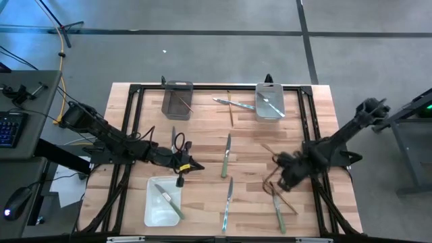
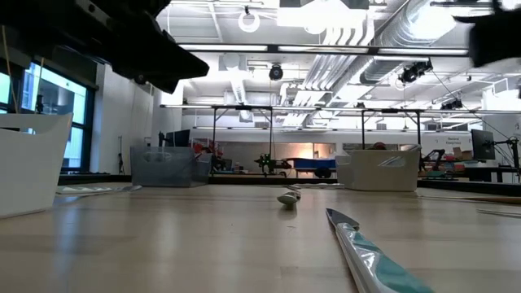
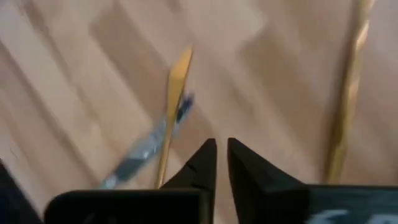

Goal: Sort silverware by color (type)
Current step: Put the gold table knife into the black bin

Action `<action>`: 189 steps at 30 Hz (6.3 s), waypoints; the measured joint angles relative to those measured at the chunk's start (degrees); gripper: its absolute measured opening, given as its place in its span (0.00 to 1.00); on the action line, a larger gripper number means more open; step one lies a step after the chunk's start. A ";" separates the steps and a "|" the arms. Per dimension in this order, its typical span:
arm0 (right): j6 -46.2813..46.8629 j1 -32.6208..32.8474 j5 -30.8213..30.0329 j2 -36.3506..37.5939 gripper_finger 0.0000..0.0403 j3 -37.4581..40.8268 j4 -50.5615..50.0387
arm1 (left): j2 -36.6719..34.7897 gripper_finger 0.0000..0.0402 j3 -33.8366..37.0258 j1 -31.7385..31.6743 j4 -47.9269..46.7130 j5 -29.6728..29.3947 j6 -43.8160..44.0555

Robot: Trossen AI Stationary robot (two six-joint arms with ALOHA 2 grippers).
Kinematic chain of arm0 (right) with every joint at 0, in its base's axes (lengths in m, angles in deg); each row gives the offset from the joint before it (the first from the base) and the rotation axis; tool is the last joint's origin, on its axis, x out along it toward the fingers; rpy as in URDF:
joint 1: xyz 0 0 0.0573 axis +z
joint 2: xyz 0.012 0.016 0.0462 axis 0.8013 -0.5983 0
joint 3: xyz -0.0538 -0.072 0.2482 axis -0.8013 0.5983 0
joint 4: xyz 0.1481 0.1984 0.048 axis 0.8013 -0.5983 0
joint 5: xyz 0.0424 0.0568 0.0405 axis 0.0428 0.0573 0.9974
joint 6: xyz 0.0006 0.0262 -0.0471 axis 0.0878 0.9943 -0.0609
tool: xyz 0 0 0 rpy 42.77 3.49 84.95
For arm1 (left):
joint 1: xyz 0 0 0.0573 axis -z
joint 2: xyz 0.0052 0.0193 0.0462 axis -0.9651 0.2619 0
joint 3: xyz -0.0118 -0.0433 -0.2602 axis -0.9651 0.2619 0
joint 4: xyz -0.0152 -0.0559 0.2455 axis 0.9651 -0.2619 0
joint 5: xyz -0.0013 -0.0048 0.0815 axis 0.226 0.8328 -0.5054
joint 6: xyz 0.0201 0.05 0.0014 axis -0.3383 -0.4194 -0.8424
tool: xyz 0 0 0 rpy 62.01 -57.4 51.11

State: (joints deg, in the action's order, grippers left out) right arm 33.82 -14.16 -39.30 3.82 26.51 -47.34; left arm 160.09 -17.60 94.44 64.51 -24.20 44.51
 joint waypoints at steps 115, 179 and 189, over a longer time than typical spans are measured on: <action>-26.71 -29.35 11.35 -17.74 0.00 -12.70 45.51 | 23.12 0.25 -25.68 4.33 -0.44 -40.65 -81.47; -105.94 -32.76 -8.04 -27.44 0.47 -12.72 92.03 | -19.54 0.03 1.03 -26.24 -9.90 7.67 -45.00; -106.15 -35.58 -2.80 -27.77 0.04 -12.72 93.49 | -19.61 0.03 1.03 -30.38 -10.42 11.44 -43.74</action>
State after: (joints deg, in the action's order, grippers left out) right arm -72.33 -49.75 -42.10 -23.95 13.79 46.15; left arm 140.48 -16.58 64.06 54.09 -12.75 0.77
